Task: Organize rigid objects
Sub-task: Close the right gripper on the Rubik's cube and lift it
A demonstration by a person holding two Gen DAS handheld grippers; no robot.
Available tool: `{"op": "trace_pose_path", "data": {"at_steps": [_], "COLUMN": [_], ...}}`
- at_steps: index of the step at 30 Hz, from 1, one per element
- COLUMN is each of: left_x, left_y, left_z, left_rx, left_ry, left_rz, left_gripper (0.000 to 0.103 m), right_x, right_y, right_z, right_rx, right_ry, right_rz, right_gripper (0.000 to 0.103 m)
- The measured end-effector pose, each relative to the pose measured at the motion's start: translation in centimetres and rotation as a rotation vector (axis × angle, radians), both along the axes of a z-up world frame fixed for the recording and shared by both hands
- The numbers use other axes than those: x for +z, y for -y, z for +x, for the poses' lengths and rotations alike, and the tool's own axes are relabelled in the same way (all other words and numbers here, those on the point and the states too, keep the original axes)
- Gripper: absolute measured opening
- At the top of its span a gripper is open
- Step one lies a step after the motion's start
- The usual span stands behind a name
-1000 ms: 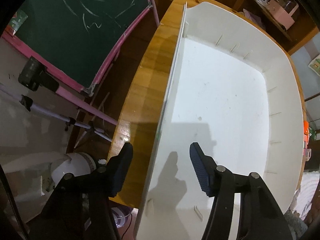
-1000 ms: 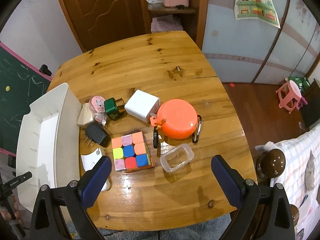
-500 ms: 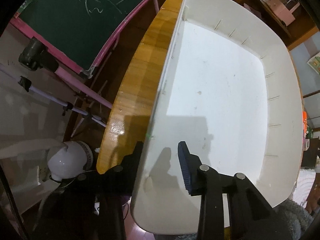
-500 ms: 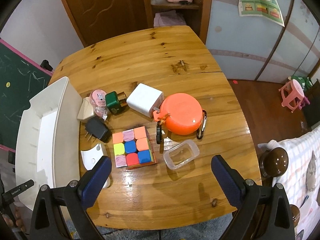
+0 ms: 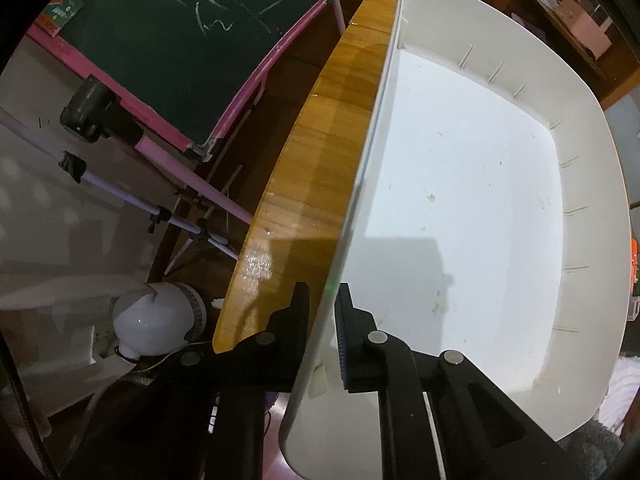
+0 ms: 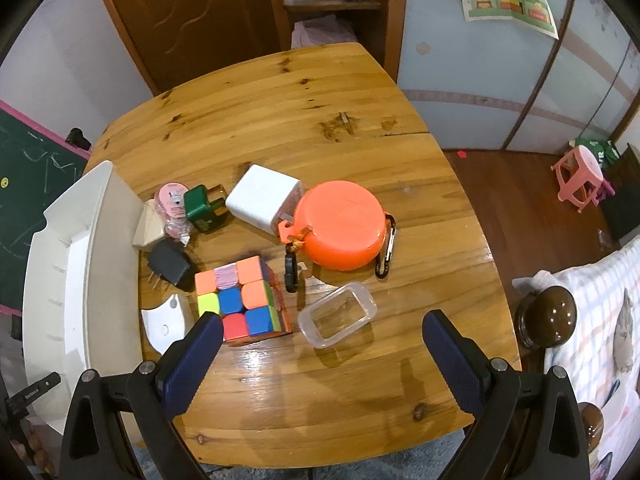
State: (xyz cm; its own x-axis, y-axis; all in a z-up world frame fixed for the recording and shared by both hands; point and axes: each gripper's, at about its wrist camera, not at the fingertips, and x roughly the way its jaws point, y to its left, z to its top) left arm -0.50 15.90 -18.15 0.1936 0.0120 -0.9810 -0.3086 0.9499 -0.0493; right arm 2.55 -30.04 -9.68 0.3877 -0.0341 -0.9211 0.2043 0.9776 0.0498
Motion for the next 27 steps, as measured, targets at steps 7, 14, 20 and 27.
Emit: {"op": "trace_pose_path", "data": {"at_steps": [7,14,20,27], "left_x": [-0.2,-0.1,-0.6,-1.8], "left_y": [0.4,0.5,0.1,0.0], "left_z": [1.1,1.1,0.9,0.9], "left_rx": [-0.002,-0.004,0.004,0.003], "left_ry": [0.018,0.035,0.048,0.026], "left_rz": [0.011,0.011,-0.026,-0.051], "left_gripper": [0.013,0.013,0.013,0.013], "right_x": [-0.3,-0.9,-2.7,-4.1], "right_y": [-0.1,-1.6,-3.8,-6.0], "right_z": [0.2,0.5,1.4,2.0], "right_rx": [0.018,0.092,0.169,0.227], "right_ry": [0.008,0.022,0.011,0.008], "right_rz": [-0.002,0.007,-0.016,-0.120], "right_gripper": [0.100,0.100,0.100,0.089]}}
